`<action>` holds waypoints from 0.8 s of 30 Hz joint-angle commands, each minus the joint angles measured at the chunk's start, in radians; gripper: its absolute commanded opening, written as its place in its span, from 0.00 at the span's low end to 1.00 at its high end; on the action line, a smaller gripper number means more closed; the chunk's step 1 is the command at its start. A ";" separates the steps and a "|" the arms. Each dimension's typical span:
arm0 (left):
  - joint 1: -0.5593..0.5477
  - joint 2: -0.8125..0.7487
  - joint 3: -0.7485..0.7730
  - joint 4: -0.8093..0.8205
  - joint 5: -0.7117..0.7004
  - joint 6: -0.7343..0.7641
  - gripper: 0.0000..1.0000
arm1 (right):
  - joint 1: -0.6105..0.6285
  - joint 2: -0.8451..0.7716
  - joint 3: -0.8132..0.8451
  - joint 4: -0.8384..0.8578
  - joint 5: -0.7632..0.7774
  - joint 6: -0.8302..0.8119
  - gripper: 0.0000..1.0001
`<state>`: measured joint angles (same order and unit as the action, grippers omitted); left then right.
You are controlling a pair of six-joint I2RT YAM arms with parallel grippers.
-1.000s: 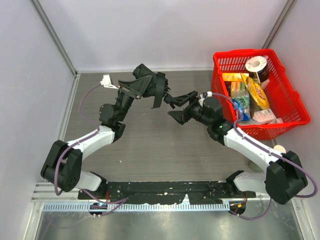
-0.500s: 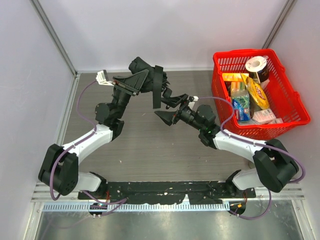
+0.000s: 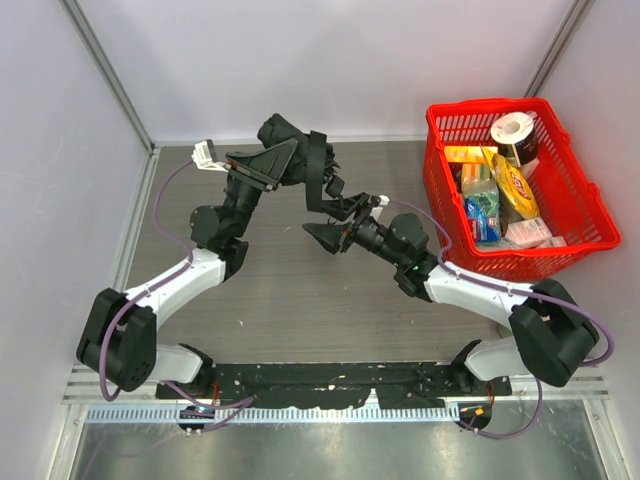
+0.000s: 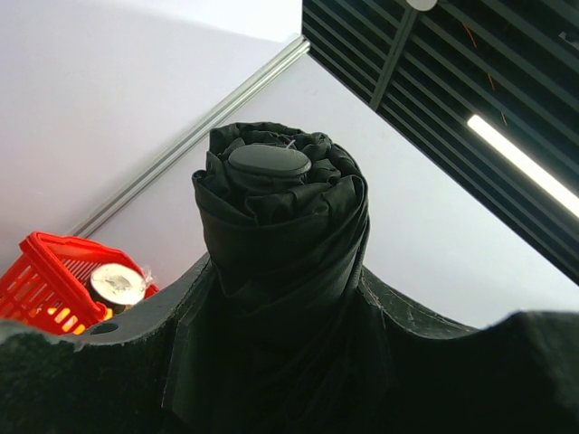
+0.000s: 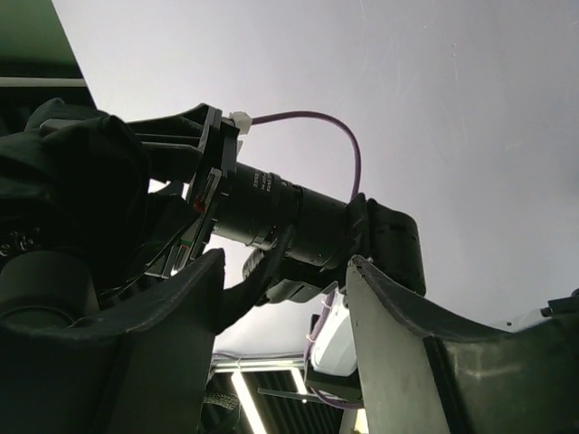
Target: Put away the umbrella
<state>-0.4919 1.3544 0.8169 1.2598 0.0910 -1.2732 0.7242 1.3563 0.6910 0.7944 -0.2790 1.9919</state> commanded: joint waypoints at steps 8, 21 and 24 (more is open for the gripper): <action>-0.005 -0.072 0.021 0.288 -0.002 -0.009 0.00 | 0.007 -0.019 0.061 0.071 0.027 0.213 0.31; -0.023 -0.074 0.028 0.288 -0.025 -0.142 0.00 | -0.017 0.044 0.271 -0.075 -0.129 -0.021 0.01; -0.059 -0.058 0.050 0.288 -0.040 -0.188 0.00 | -0.012 0.112 0.367 -0.098 -0.201 -0.103 0.01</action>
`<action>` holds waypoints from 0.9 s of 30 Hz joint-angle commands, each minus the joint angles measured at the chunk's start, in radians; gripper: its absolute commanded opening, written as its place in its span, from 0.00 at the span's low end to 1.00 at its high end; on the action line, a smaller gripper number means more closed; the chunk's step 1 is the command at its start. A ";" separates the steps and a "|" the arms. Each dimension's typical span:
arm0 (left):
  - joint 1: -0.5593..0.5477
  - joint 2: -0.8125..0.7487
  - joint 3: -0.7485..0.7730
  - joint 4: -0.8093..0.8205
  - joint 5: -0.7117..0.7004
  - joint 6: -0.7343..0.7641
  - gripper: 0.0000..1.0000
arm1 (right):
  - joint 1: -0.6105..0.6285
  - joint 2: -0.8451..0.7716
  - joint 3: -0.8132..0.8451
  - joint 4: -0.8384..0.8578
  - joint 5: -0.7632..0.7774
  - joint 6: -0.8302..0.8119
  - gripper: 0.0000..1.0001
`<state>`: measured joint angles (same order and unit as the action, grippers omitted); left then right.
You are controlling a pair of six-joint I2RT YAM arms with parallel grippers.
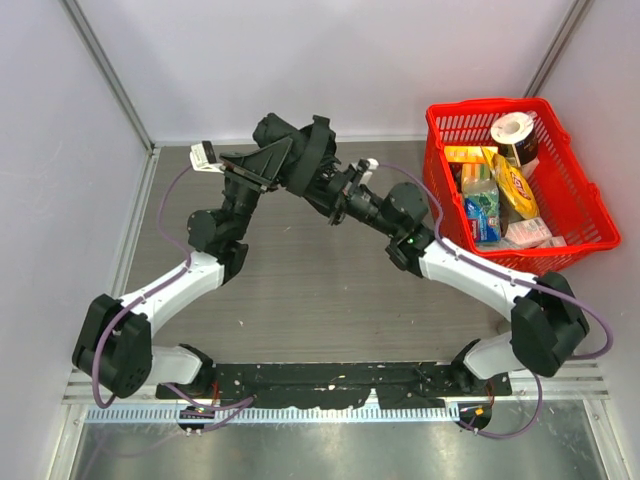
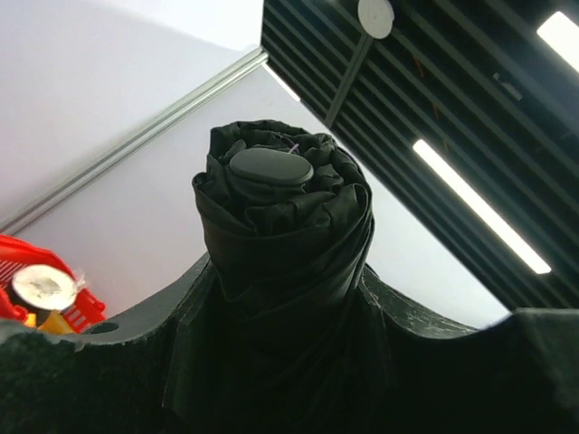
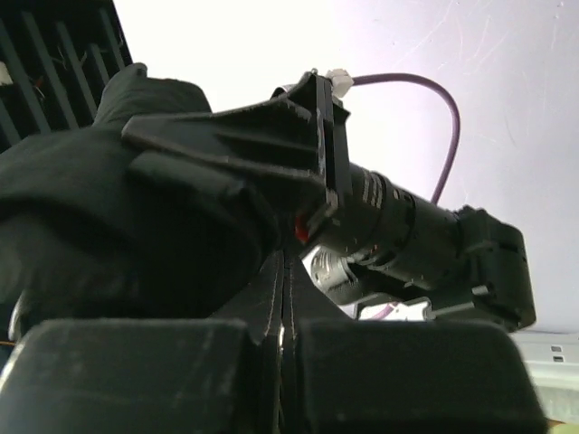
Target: Put away the umbrella
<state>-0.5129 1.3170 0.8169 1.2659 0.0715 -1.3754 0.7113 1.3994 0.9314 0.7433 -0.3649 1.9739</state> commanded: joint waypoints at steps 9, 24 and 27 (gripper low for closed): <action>-0.121 0.004 0.090 0.280 -0.064 -0.143 0.00 | 0.001 0.105 0.227 -0.321 -0.135 -0.306 0.00; -0.153 -0.051 -0.034 0.280 -0.093 -0.272 0.00 | -0.240 0.043 0.182 -0.285 -0.045 -0.578 0.01; -0.154 -0.053 -0.061 0.279 -0.085 -0.280 0.00 | -0.265 0.033 0.190 -0.295 -0.013 -0.638 0.00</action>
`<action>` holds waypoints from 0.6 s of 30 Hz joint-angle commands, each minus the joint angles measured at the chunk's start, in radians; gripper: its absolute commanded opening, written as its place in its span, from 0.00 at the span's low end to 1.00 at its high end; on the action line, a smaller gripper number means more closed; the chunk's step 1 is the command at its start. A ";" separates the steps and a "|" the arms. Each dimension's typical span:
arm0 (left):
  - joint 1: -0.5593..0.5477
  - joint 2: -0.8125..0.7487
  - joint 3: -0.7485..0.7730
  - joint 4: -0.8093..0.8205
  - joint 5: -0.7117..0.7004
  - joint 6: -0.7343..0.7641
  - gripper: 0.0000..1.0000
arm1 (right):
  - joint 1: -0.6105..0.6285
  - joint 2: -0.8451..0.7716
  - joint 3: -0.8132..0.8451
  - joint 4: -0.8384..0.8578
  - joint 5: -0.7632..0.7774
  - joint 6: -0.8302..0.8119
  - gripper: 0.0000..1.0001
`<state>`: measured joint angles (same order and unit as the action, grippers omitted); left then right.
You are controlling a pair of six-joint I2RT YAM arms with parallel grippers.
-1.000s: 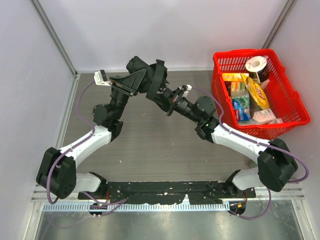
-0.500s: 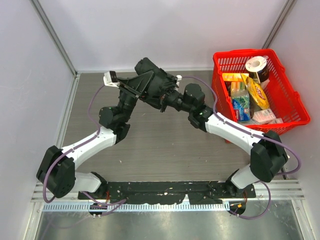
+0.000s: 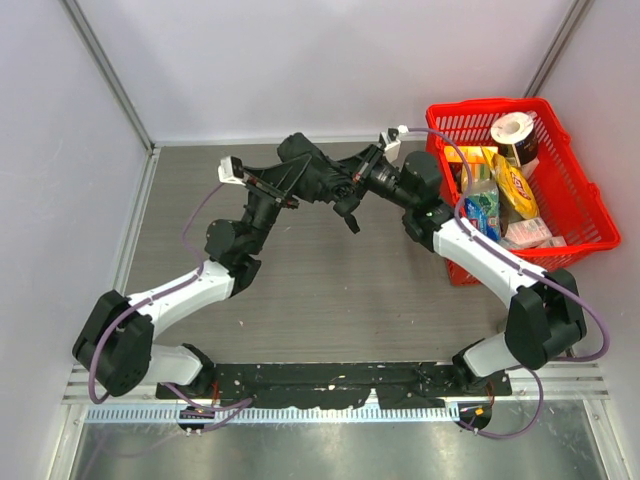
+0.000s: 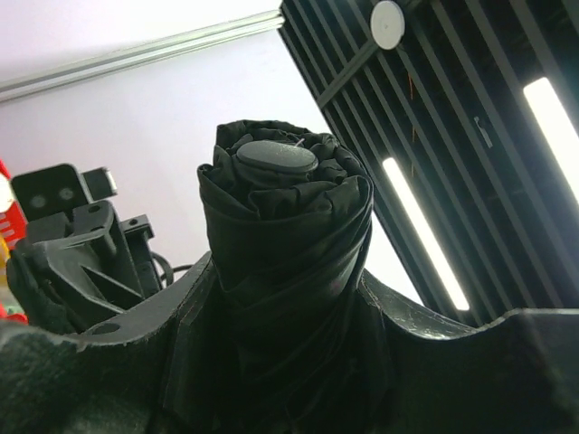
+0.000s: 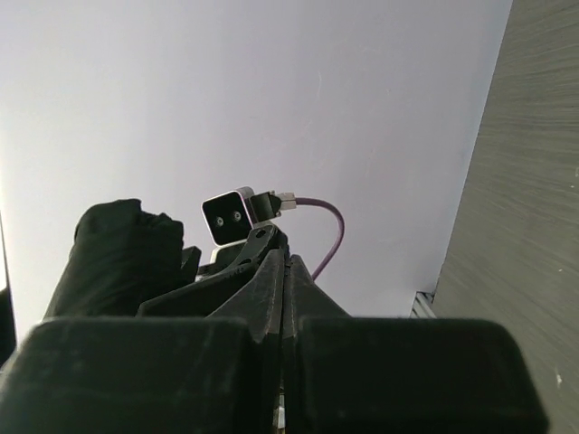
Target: Put away the umbrella
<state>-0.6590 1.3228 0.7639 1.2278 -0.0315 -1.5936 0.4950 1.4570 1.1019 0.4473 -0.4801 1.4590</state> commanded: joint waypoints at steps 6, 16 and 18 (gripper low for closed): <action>-0.007 -0.106 -0.099 0.253 0.027 -0.023 0.00 | -0.127 -0.134 -0.071 0.120 0.191 -0.242 0.01; -0.007 -0.109 -0.104 0.242 0.082 0.026 0.00 | -0.121 -0.144 -0.181 0.182 0.138 -0.157 0.01; -0.007 -0.119 -0.118 0.202 0.078 0.034 0.00 | -0.125 -0.150 -0.183 0.174 0.146 -0.175 0.01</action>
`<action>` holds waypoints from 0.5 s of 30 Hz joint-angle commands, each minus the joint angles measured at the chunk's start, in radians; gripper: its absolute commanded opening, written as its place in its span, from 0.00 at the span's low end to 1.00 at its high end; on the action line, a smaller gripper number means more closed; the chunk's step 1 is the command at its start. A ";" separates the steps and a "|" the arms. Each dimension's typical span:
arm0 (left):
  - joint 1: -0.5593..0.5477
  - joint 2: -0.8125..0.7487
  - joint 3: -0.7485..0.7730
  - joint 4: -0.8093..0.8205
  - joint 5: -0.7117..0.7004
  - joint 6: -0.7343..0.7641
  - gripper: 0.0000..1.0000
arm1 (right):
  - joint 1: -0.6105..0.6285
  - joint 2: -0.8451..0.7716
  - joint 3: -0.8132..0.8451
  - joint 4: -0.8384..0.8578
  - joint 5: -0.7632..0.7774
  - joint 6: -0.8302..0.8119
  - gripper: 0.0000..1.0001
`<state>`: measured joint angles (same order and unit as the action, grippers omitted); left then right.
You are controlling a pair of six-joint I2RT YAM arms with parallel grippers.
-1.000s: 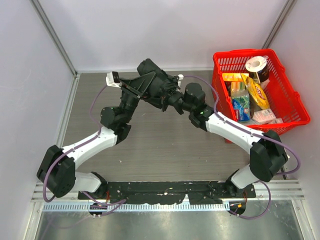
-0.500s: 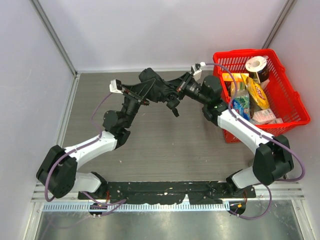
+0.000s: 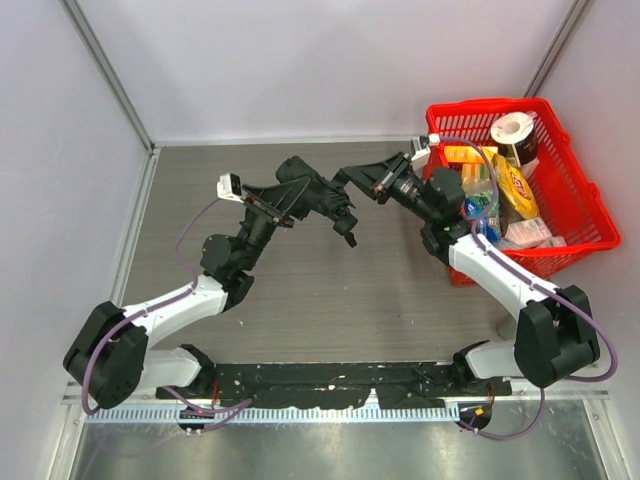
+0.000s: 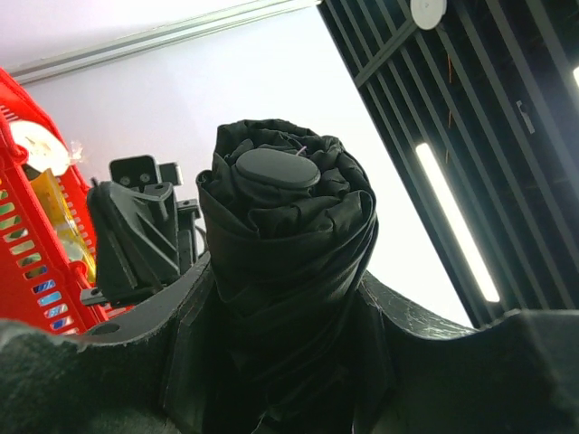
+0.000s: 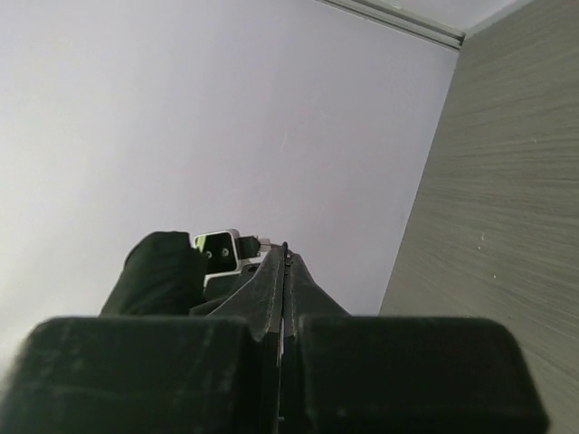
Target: Put away the umbrella
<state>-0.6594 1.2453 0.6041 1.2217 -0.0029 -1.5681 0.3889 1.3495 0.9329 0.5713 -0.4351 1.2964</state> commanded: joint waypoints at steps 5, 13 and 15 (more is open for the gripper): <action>-0.006 -0.056 0.022 0.121 0.076 0.011 0.00 | -0.028 0.063 0.076 0.181 0.033 -0.009 0.01; -0.008 -0.276 -0.024 -0.507 0.086 0.278 0.00 | -0.035 0.022 0.221 0.119 -0.005 -0.157 0.00; -0.008 -0.313 -0.044 -0.583 0.052 0.342 0.00 | -0.035 0.013 0.198 0.209 -0.016 -0.148 0.01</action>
<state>-0.6556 1.0466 0.5789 0.8795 0.0177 -1.3998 0.3889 1.4189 1.0805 0.6262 -0.5449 1.2118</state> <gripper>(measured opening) 0.506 0.022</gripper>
